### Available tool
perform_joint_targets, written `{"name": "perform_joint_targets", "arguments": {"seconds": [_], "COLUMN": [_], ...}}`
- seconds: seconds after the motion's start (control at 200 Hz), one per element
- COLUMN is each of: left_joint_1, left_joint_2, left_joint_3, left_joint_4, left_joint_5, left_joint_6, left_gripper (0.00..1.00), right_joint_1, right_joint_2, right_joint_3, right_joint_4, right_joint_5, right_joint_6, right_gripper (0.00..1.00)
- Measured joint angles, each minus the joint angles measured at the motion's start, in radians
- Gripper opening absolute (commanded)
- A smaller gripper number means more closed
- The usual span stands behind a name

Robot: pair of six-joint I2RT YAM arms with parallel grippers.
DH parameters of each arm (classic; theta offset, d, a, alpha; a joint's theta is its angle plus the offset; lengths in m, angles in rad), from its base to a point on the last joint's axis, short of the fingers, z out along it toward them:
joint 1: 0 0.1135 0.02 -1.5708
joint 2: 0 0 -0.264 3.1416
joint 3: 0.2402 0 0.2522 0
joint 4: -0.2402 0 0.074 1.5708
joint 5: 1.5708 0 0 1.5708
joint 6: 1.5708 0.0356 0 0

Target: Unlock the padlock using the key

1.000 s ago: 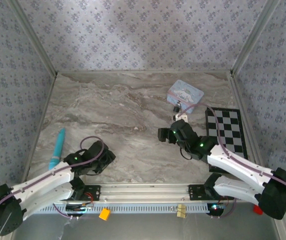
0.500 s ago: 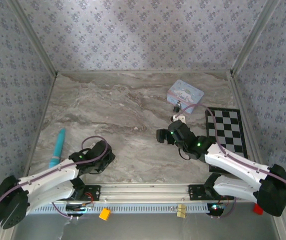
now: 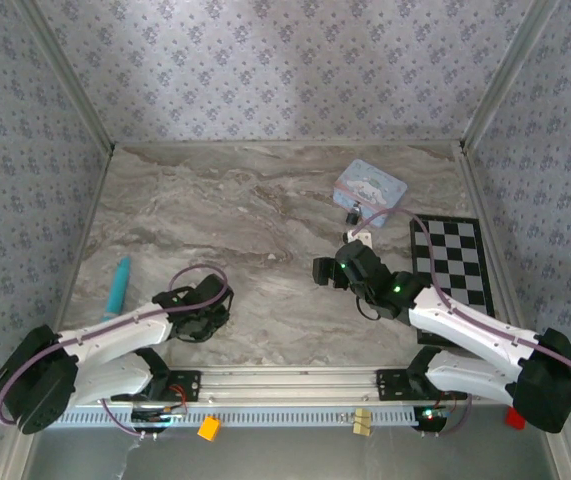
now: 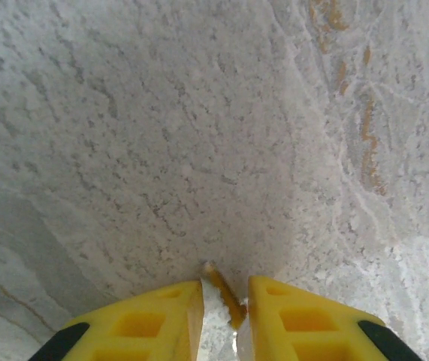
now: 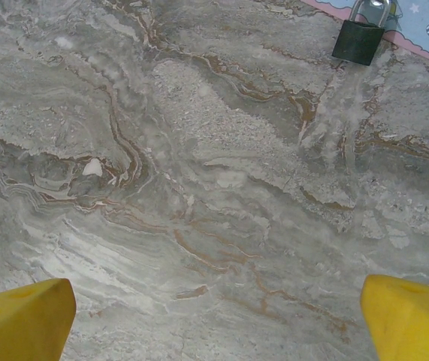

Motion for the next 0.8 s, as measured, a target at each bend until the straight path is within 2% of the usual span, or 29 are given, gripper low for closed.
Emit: {"name": "perform_joint_targets", "arguments": {"seconds": [0.335,0.8], "left_joint_1": [0.018,0.034], "left_joint_2": [0.068,0.051], "left_joint_3": [0.045,0.034], "left_joint_4": [-0.030,0.015], "left_joint_5": [0.007,0.017], "left_joint_6": [0.049,0.167], "left_gripper": [0.17,0.02], "right_joint_1": [0.005,0.011], "right_joint_2": [-0.003,0.002], "right_joint_3": [0.000,0.000], "right_joint_4": [-0.002,-0.002], "right_joint_5": [0.003,0.003], "right_joint_6": [0.001,0.005], "right_gripper": [0.99,0.99]}}
